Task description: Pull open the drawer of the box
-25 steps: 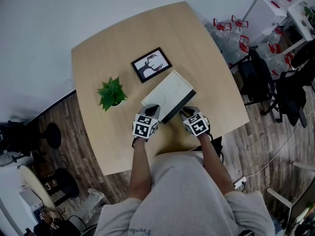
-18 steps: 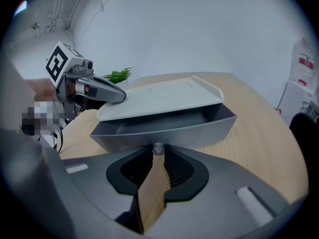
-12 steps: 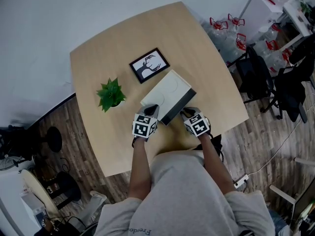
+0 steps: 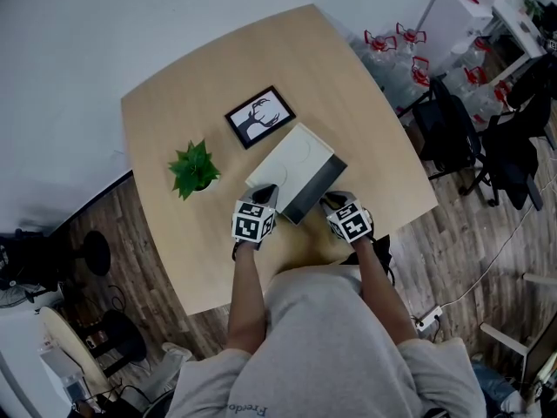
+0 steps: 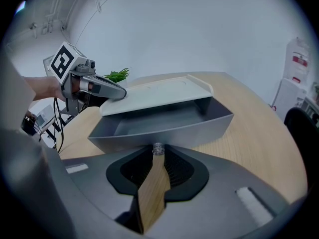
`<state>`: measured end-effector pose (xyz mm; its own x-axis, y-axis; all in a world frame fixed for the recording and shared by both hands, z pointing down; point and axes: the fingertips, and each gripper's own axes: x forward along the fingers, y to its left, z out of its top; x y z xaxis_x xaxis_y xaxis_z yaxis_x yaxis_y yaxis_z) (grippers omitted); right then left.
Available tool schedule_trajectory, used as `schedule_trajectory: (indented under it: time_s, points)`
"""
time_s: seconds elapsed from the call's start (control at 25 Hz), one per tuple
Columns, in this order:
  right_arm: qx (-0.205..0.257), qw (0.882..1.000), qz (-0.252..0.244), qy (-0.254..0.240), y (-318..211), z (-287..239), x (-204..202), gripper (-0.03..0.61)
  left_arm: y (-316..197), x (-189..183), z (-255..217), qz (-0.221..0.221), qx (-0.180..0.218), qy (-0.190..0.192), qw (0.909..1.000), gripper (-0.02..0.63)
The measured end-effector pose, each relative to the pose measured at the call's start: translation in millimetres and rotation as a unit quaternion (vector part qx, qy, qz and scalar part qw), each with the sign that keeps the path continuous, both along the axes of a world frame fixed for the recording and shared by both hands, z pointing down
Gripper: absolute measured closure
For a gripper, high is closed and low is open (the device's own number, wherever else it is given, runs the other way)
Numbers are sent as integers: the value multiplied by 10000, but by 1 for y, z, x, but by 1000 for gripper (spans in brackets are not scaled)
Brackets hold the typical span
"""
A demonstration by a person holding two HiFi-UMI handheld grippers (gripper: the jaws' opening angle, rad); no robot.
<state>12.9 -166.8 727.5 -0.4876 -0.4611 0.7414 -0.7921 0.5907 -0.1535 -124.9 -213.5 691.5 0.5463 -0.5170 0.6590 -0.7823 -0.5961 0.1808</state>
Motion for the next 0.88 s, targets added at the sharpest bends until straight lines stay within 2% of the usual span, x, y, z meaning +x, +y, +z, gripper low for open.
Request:
schedule_trajectory:
  time_s: [0.88]
  points:
    - [-35, 10000, 78, 11, 13, 13, 21, 505, -8, 2, 11, -11, -37, 3, 10000, 561]
